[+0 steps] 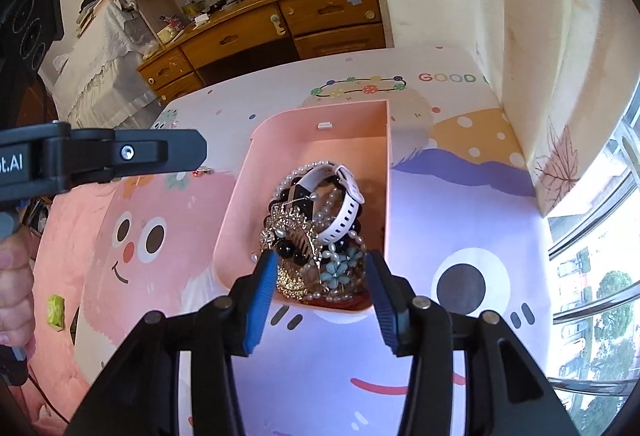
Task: Organize jewelry
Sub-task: 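Open both tools to drop the hair comb and flower charm into the box, then move both open tools back from the box toward the rings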
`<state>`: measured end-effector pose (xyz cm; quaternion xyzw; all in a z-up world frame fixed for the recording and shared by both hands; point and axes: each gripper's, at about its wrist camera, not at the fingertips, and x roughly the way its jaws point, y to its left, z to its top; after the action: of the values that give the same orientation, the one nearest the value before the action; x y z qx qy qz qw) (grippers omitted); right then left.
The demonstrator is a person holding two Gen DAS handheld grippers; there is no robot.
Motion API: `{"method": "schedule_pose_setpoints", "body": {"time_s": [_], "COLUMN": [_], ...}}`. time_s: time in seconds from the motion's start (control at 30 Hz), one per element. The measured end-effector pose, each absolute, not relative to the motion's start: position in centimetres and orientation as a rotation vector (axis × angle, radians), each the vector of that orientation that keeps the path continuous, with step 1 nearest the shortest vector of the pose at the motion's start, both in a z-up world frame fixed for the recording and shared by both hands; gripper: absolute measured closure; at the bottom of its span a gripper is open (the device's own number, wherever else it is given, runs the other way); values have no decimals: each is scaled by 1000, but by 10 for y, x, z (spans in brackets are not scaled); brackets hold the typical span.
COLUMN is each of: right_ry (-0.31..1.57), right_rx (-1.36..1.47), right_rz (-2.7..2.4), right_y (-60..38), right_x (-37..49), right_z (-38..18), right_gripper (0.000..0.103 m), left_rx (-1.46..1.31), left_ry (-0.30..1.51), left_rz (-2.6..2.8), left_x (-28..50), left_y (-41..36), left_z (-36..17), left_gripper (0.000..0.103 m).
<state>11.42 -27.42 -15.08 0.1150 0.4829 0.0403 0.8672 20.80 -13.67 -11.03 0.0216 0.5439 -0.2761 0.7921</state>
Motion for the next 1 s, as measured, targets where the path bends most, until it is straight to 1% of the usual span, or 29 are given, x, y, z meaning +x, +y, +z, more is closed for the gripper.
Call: {"method": "schedule_pose_setpoints", "body": {"time_s": [0.07, 0.2, 0.27, 0.4, 0.47, 0.7, 0.73, 0.77, 0.83, 1.0], "right_ry": [1013, 1013, 1013, 1024, 1036, 1051, 1053, 1053, 1054, 1063], "right_rx": [233, 278, 317, 337, 322, 329, 340, 356, 385, 459], "right_rz": [79, 68, 58, 48, 38, 35, 37, 41, 43, 43], "right_y": [-273, -274, -274, -269, -264, -239, -236, -231, -221, -193], "right_x": [113, 114, 115, 117, 119, 124, 125, 127, 131, 144], "right_z": [-150, -146, -144, -140, -139, -132, -132, -132, -132, -135], "right_gripper": [55, 51, 48, 47, 47, 46, 46, 46, 46, 46], "left_rx": [51, 71, 73, 113, 148, 201, 214, 225, 247, 280], "left_ry": [1174, 1173, 1179, 1184, 1194, 1207, 1212, 1216, 1227, 1259], "left_rz": [-585, -544, -532, -488, -454, -371, -357, -347, -332, -311], "left_x": [208, 205, 206, 208, 210, 223, 226, 229, 235, 252], "left_y": [-135, -125, -120, -106, -98, -63, -58, -53, -40, -5], "left_z": [-111, -109, -109, -107, -108, -114, -115, -116, -120, -132], "left_gripper": [48, 47, 37, 33, 28, 26, 24, 20, 17, 16]}}
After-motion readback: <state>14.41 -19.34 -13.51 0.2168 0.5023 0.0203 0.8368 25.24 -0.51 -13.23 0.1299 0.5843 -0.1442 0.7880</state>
